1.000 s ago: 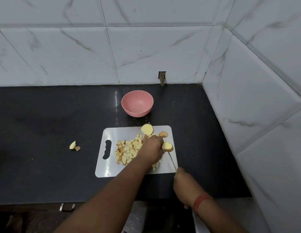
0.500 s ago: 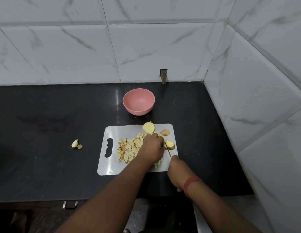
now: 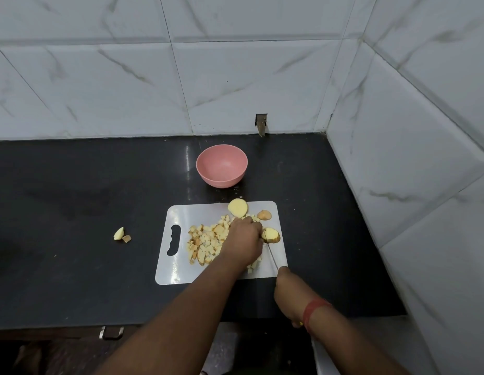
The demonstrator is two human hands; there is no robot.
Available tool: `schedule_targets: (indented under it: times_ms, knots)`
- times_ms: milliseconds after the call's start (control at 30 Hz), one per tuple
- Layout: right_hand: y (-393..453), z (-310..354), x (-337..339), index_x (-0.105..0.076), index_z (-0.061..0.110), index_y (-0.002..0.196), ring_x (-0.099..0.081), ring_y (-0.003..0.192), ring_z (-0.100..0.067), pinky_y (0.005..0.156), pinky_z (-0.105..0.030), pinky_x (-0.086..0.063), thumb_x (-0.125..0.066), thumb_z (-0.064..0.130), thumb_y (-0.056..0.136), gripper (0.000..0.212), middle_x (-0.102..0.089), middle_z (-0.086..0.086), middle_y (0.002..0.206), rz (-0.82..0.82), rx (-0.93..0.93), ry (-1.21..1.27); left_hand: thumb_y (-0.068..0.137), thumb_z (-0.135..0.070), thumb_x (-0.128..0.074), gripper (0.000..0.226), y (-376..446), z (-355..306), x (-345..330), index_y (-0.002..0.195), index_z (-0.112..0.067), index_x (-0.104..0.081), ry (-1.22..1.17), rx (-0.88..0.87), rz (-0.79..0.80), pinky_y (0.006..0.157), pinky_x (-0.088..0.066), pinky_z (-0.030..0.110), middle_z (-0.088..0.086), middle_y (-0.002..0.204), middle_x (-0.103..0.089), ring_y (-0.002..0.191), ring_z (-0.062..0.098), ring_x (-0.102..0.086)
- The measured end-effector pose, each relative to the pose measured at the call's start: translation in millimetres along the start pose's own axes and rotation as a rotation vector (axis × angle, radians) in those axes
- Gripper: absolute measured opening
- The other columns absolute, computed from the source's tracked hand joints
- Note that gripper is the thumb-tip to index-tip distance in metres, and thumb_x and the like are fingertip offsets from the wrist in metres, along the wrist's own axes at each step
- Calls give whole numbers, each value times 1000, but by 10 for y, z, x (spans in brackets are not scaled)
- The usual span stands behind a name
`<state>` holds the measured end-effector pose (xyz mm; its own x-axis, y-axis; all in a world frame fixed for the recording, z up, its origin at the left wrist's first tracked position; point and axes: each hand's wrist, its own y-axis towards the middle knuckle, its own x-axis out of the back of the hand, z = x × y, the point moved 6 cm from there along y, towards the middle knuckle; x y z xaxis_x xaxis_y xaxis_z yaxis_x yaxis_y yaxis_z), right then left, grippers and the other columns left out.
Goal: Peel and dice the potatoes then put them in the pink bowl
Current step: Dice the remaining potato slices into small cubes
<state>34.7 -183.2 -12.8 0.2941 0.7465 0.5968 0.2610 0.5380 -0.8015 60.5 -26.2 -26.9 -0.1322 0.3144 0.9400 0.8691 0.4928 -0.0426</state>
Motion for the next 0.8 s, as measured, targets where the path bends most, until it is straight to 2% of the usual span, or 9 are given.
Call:
schedule_targets:
  times_ms: [67, 100, 167, 200, 233, 333, 467, 600, 800]
  knots:
    - [-7, -113, 34, -42, 13, 70, -45, 64, -16, 75, -30, -35, -44, 40, 100, 41, -49, 1, 73, -65, -82, -32, 96, -22, -60, 18, 2, -10, 16, 110, -14, -70, 5, 10, 14, 93, -47, 34, 3, 103, -63, 94, 16, -53]
    - [37, -141, -99, -43, 11, 70, -48, 66, -16, 76, -28, -37, -45, 37, 100, 40, -52, 1, 75, -60, -86, 109, 96, -21, -59, 18, 2, -21, 24, 109, -13, -69, 13, 14, 21, 93, -47, 35, 4, 103, -63, 94, 16, -53]
    - [74, -326, -112, -46, 3, 81, -55, 69, -17, 68, -26, -45, -42, 21, 101, 28, -56, -4, 85, -147, -289, 900, 93, -20, -58, 16, -14, -42, 62, 105, -12, -66, 47, 18, 5, 92, -47, 36, 5, 104, -63, 94, 17, -53]
    - [65, -397, -97, -47, 2, 91, -55, 67, -18, 59, -26, -46, -37, 16, 101, 20, -56, -7, 89, -237, -278, 1155, 92, -21, -57, 16, -31, -51, 80, 104, -13, -65, 71, 15, -20, 92, -46, 36, 4, 105, -62, 94, 18, -52]
    - [13, -509, -30, -46, 4, 98, -56, 63, -21, 51, -25, -45, -33, 14, 101, 17, -56, -9, 92, -400, -286, 1231, 92, -24, -56, 19, -51, -64, 90, 106, -13, -63, 99, 0, -51, 95, -44, 36, 4, 107, -61, 96, 18, -51]
    - [-59, -660, 156, -45, 11, 98, -55, 49, -28, 37, -26, -41, -30, 22, 101, 19, -55, -11, 92, -521, -268, 1209, 93, -29, -52, 33, -86, -192, 37, 124, -16, -57, 191, -167, -122, 112, -32, 41, 4, 125, -56, 112, 22, -47]
    - [-58, -741, 313, -46, 12, 97, -54, 46, -30, 34, -25, -39, -33, 25, 101, 19, -55, -12, 89, -617, -237, 1259, 98, -24, -43, 38, -66, -429, -91, 133, -18, -56, 332, -417, -64, 123, -15, 51, 8, 134, -53, 130, 29, -42]
    - [-18, -731, 307, -45, 13, 94, -54, 46, -30, 33, -29, -44, -32, 25, 100, 19, -55, -11, 87, -615, -189, 1225, 100, -16, -38, 34, -63, -317, -164, 128, -15, -57, 459, -386, -41, 124, -8, 53, 10, 130, -53, 131, 32, -43]
    - [-7, -721, 320, -44, 11, 97, -54, 53, -28, 36, -27, -42, -32, 25, 101, 18, -54, -12, 90, -602, -157, 1146, 100, -15, -38, 30, -76, -208, -168, 122, -12, -58, 399, -338, -61, 124, -16, 46, 11, 127, -54, 124, 30, -47]
